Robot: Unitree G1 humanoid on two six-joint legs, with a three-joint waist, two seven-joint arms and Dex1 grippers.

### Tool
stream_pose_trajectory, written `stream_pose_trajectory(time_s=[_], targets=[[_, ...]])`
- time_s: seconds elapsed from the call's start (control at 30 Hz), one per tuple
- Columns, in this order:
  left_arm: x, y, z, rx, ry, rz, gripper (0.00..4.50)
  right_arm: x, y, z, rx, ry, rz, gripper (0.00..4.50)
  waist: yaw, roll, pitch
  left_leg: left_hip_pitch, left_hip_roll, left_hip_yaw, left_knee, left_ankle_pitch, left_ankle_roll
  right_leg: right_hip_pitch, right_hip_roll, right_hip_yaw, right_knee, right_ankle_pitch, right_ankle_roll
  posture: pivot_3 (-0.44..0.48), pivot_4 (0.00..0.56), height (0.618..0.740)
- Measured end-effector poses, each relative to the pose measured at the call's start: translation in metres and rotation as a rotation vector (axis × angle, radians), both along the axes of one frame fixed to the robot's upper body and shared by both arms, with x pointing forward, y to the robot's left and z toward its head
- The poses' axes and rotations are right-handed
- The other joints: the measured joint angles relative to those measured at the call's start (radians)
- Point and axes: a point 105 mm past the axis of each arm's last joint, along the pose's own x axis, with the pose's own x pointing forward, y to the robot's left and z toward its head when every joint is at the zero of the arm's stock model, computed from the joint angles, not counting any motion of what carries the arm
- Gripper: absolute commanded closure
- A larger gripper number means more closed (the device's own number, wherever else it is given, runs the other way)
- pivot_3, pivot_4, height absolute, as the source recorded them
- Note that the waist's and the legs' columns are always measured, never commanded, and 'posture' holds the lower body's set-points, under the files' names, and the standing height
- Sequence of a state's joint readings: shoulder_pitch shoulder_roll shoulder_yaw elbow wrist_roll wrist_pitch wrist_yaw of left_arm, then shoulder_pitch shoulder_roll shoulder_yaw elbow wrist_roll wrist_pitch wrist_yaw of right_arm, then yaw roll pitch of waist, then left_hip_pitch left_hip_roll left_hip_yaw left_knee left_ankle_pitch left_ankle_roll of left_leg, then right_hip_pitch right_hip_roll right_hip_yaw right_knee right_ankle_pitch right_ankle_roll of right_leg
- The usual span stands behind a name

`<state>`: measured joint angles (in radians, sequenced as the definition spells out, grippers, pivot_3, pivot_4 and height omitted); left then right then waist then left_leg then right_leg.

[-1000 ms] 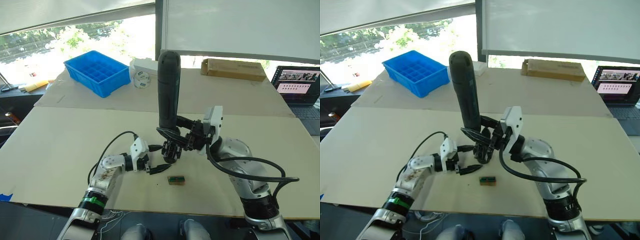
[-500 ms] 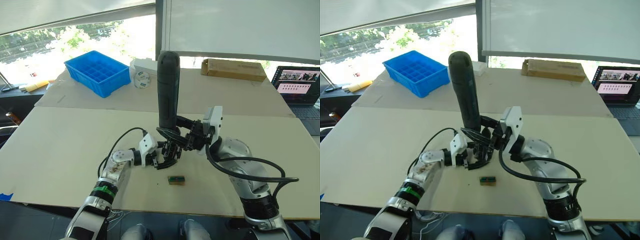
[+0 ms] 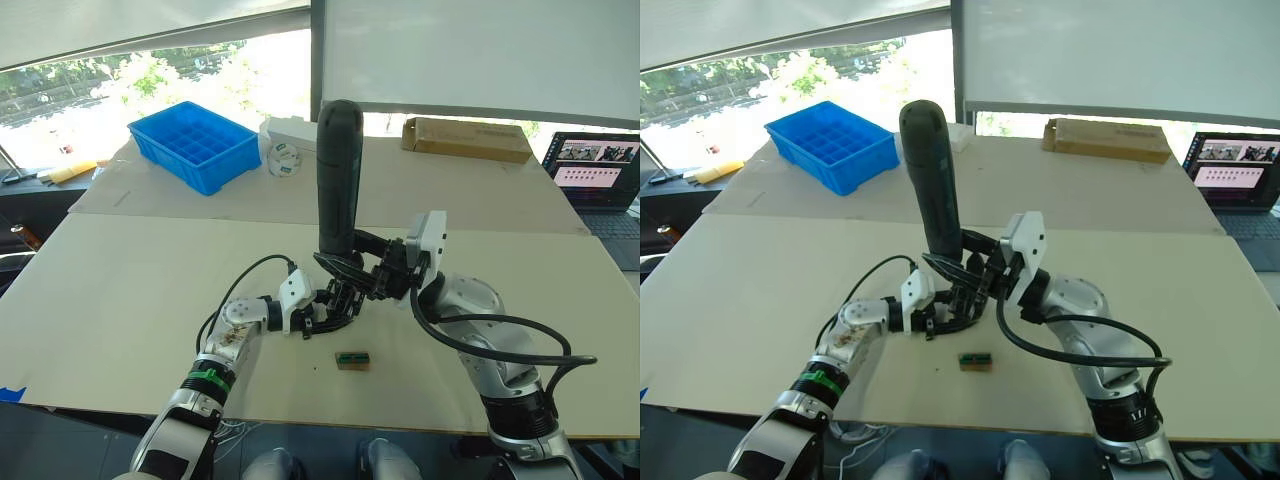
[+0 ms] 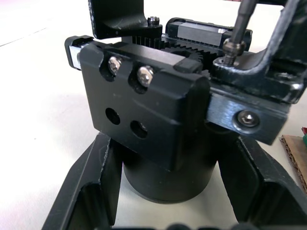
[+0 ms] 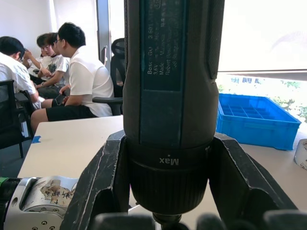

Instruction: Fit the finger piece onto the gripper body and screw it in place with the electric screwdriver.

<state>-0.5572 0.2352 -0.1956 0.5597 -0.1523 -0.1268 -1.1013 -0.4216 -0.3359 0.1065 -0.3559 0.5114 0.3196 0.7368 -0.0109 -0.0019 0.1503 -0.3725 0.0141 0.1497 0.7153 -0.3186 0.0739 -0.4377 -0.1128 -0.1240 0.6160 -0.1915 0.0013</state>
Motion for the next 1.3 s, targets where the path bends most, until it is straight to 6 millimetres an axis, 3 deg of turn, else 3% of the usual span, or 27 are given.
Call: stream_pose_trajectory(time_s=[0.73, 1.3], targets=[[-0.007, 0.004, -0.005, -0.013, 0.018, 0.066, 2.16, -0.002, 0.000, -0.007, 0.008, 0.005, -0.022, 2.61, -0.006, 0.000, -0.002, 0.004, 0.001, 0.000, -0.001, 0.000, 0.000, 0.002, 0.000, 0.001, 0.001, 0.000, 0.000, 0.000, 0.150, 0.740], [-0.009, 0.005, -0.007, -0.013, 0.033, 0.076, 2.16, 0.000, 0.013, -0.016, -0.038, 0.021, -0.022, 2.61, -0.008, -0.001, -0.007, 0.005, 0.001, 0.000, -0.002, 0.000, 0.000, 0.003, 0.000, 0.001, 0.001, 0.000, -0.001, 0.000, 0.150, 0.740]])
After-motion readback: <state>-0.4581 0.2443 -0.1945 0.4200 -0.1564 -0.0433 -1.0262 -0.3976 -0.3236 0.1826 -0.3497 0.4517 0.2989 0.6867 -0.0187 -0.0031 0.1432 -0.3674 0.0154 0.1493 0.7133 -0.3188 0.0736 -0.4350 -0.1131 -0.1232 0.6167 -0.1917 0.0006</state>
